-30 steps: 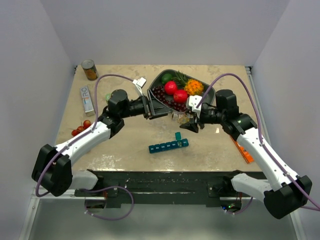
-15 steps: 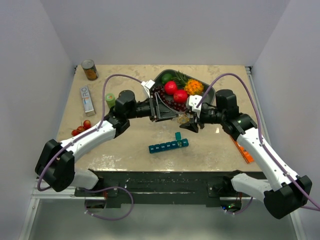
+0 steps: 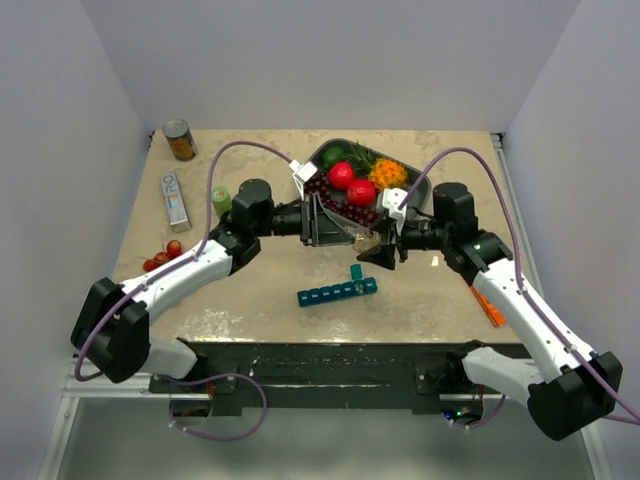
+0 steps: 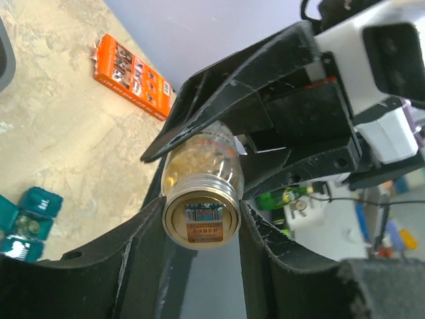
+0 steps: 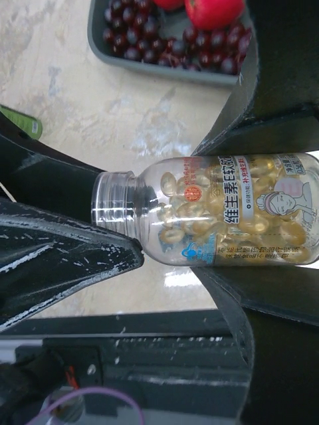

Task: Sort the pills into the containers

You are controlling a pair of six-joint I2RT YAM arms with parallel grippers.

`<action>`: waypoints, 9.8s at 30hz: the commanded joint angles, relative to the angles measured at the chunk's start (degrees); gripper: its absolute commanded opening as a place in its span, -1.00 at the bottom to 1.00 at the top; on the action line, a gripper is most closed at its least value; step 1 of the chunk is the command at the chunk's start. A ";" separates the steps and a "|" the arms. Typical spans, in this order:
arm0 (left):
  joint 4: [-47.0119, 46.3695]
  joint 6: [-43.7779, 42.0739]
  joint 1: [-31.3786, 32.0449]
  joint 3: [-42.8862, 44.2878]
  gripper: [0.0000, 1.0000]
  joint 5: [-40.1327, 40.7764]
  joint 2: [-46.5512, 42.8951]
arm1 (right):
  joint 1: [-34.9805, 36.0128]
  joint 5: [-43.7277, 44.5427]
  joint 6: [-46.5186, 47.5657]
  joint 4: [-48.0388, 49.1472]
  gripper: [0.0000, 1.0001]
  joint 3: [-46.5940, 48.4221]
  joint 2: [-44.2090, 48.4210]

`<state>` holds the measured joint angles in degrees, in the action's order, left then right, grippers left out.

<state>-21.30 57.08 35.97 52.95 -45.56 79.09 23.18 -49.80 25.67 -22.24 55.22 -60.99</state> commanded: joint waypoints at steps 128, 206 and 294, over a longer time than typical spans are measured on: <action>4.25 5.15 1.74 -0.30 0.54 13.66 -6.85 | -0.59 0.05 6.76 -0.79 -1.00 2.44 0.43; 8.99 -56.72 4.90 -1.97 -0.26 -3.22 -12.64 | -0.77 -18.14 -30.15 28.39 -1.00 -13.39 2.81; 44.03 -44.35 -21.97 -2.16 -1.00 32.06 -16.62 | -5.34 -1.97 -16.97 17.67 0.98 -15.58 6.76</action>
<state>15.59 5.02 19.46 48.84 -24.75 58.85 18.22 -55.94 6.37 -3.60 40.73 -55.88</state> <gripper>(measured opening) 0.478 0.989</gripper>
